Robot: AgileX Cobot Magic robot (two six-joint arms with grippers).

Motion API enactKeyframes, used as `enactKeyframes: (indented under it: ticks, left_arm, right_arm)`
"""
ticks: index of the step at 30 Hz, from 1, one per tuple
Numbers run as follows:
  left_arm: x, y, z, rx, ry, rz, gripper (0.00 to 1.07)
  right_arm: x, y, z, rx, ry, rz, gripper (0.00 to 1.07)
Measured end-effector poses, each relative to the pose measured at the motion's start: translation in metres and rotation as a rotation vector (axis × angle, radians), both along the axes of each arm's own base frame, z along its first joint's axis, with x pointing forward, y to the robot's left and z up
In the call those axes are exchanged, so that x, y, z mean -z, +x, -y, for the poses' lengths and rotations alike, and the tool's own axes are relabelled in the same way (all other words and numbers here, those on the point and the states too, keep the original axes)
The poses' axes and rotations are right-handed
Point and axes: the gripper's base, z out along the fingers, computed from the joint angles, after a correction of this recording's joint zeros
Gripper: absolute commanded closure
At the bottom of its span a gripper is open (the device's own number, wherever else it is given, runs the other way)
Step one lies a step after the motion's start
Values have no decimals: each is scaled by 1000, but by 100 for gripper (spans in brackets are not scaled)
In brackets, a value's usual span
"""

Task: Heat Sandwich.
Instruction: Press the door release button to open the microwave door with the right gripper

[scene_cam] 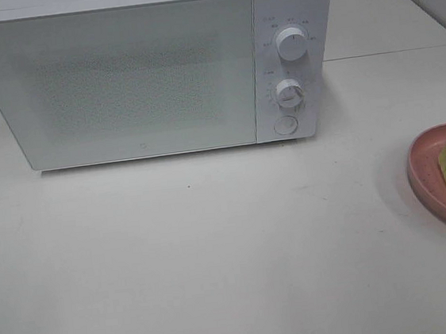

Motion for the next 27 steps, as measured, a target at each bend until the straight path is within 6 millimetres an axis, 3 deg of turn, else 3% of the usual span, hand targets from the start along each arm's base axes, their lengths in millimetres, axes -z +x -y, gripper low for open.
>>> enactKeyframes:
  ticks: [16,21,27]
  left_arm:
    - [0,0,0,0,0,0,3]
    - [0,0,0,0,0,0,3]
    - [0,0,0,0,0,0,3]
  right_arm:
    - [0,0,0,0,0,0,27]
    - [-8,0,0,1,-1,9,28]
    - [-16,18,-2,-1,-8,-35,29]
